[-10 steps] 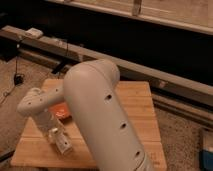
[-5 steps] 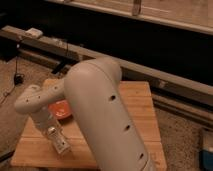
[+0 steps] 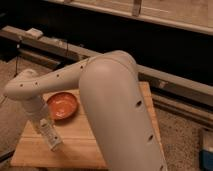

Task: Place the bottle in the ceramic bowl

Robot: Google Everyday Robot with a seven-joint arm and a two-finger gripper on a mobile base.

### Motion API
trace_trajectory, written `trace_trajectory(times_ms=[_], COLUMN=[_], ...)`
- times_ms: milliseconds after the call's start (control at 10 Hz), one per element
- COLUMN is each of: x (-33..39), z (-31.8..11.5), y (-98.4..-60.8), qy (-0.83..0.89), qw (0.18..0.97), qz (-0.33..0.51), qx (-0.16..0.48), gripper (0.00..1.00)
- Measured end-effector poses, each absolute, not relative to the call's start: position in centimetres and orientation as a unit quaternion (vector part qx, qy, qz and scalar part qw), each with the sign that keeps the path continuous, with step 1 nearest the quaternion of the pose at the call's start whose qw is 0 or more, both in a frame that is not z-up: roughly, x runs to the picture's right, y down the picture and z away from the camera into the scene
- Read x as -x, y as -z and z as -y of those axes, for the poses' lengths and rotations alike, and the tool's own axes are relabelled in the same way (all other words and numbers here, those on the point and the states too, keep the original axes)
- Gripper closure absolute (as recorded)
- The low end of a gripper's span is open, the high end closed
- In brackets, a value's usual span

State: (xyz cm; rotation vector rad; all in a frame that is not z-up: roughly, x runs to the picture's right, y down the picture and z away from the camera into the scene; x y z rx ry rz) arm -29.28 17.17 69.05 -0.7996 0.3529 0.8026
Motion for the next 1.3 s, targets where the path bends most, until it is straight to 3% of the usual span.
trace_trajectory(times_ms=[1000, 1300], x=[31.7, 31.7], z=[-4.4, -3.4], y=[-79.5, -81.5], qy=[-0.419, -0.433], qw=[0.829, 0.829], qz=[-0.164, -0.160], qx=[0.331, 0.315], gripper=[0.98, 0.67])
